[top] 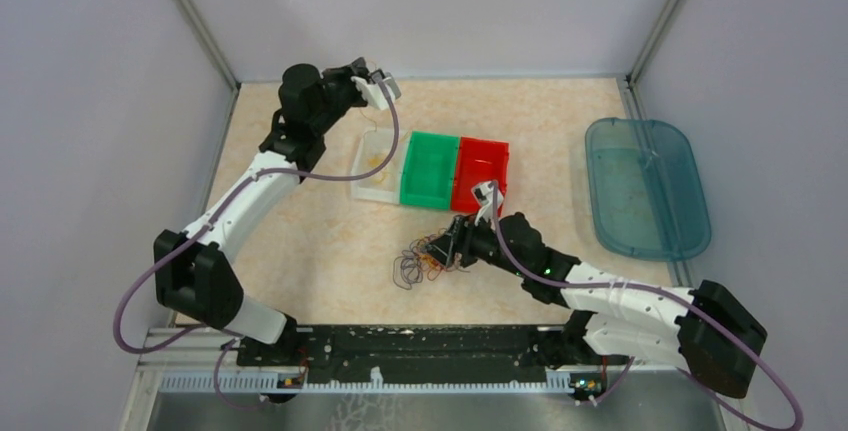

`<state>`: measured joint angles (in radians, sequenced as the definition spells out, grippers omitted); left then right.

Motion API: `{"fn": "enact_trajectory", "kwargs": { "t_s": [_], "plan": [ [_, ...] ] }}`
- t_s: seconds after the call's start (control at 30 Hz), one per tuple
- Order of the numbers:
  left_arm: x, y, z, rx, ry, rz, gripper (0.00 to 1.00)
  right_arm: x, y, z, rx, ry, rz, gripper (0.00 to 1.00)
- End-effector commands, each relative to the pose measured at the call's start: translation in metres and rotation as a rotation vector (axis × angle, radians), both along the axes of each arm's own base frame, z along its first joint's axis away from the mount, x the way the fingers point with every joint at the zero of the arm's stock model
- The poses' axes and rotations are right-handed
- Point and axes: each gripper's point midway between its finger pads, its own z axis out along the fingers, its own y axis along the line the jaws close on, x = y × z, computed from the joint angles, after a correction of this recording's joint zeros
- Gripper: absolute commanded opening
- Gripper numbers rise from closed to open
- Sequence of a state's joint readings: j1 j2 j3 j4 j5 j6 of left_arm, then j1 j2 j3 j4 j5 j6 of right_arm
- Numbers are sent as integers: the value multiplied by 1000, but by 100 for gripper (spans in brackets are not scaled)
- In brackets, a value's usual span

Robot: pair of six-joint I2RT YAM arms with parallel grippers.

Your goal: Untangle the cables

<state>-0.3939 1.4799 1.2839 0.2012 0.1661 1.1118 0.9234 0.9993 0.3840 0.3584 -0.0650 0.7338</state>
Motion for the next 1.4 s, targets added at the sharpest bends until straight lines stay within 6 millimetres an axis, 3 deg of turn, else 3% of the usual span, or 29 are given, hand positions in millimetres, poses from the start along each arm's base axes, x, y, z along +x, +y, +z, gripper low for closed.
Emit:
{"fn": "enact_trajectory", "kwargs": {
  "t_s": [0.0, 0.43, 0.57, 0.8, 1.17, 1.37],
  "plan": [
    [4, -8, -13, -79, 99, -27, 0, 6, -3, 20, 49, -34, -25, 63],
    [-9, -27, -85, -154, 424, -94, 0, 14, -11, 22, 68, -24, -46, 63],
    [-7, -27, -109, -125, 466, -83, 0, 14, -14, 25, 74, -29, -51, 63],
    [-9, -19, -169, -11, 513, -57, 0, 15, -18, 29, 78, -34, -64, 63],
    [-8, -23, -234, 96, 596, -55, 0, 17, -21, 30, 82, -31, -78, 63],
    [1, -24, -257, 116, 615, -38, 0, 17, -26, 38, 87, -44, -88, 63]
  ]
}}
